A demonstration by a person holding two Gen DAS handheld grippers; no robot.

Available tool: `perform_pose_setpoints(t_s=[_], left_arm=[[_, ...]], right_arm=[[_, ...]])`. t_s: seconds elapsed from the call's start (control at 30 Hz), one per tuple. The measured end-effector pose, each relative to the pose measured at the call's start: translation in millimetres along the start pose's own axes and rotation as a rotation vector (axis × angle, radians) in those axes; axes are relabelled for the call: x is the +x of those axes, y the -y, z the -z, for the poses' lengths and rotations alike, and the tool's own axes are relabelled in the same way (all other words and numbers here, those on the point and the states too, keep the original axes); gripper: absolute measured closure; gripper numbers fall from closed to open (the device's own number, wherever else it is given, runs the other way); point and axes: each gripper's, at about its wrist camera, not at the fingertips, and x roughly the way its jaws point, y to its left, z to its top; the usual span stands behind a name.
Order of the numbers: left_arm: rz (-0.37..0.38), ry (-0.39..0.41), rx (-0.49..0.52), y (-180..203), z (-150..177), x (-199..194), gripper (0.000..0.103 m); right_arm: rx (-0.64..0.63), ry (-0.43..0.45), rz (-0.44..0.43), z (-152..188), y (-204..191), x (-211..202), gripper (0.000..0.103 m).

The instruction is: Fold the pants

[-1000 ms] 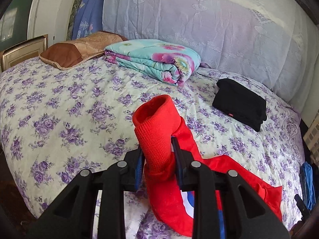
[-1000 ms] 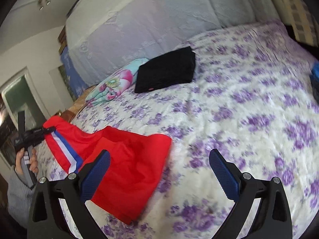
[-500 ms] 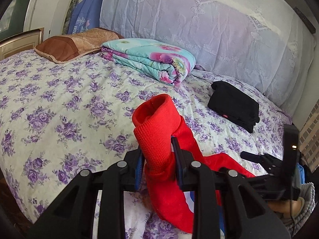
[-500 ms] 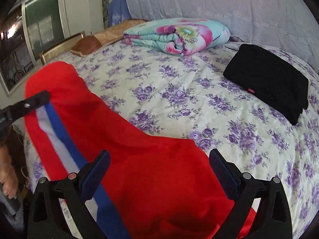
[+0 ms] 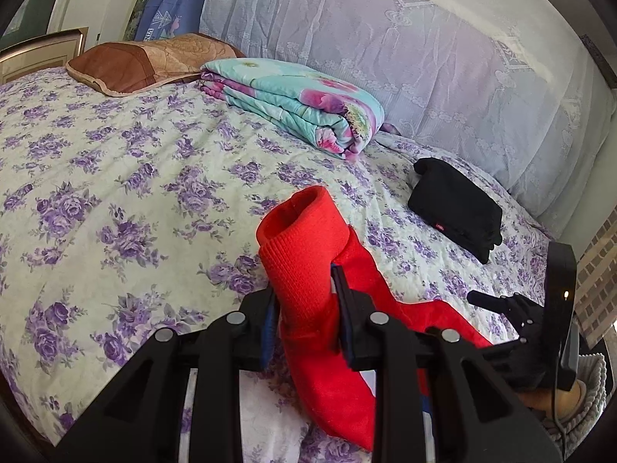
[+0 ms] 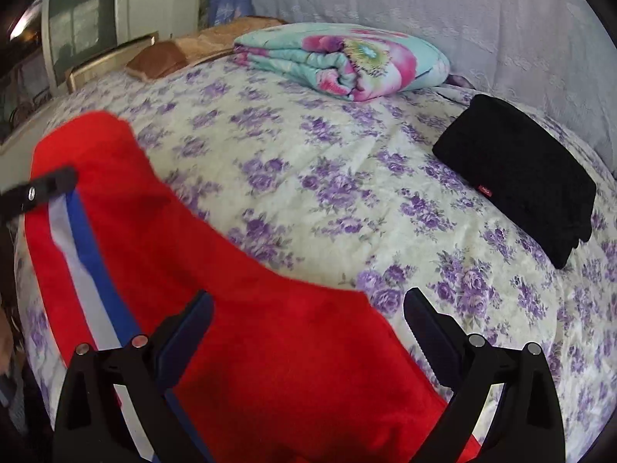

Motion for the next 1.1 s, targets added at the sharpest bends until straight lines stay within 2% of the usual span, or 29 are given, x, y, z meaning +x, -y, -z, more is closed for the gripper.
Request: perform_pose_setpoints(t_s=[0.07,0.27,0.37,0.5,0.57,0.67,0.83,0.97,1.1], left_arm=[[-0.008,0.005,0.006,1.7,2.5,-0.2,0.078],[-0.018,-0.005,0.022,3.4,3.9,-1.4,0.078],[-0.033,-0.001,0.025,3.8,4.6,0.8,0.078],[-0.030,-0.010,0.008,-3.4,3.0,2.3,0.077],[-0.023,-0.017,-0.010,-8.7,2.5,4.2,0.077],[-0.020,-0.020,-0.024,-12.5,3.0,6.2,0.077],[-0.023,-0.024,-0.021,-11.2,3.8,5.8,0.077],[-0.029,-0.022,-0.013,-10.7,4.2,4.1,0.077],[-0.030,-0.020,-0.015,-11.9,4.2,4.6,0.077]], right_arm=[[-0.035,-0.030,0.040,-4.5,-5.8,13.9,0.004],[0.078,-0.122,-0.049,-25.4,10.9,56.1,0.004],[0.097,-0.103,-0.056,-26.9,15.7,50.5,0.004],[0.103,-0.015,-0.058,-17.4,22.2,10.0,0.004],[0.071,0.011,-0.089,-8.4,14.9,-9.3,0.004],[-0.051,0.015,-0.117,9.6,-17.1,-25.5,0.004],[-0.240,-0.048,-0.074,37.2,-69.3,-8.2,0.004],[-0.140,0.004,-0.145,33.0,-46.3,-23.5,0.004],[-0.008,0.052,-0.041,28.0,0.2,-33.4,0.004]])
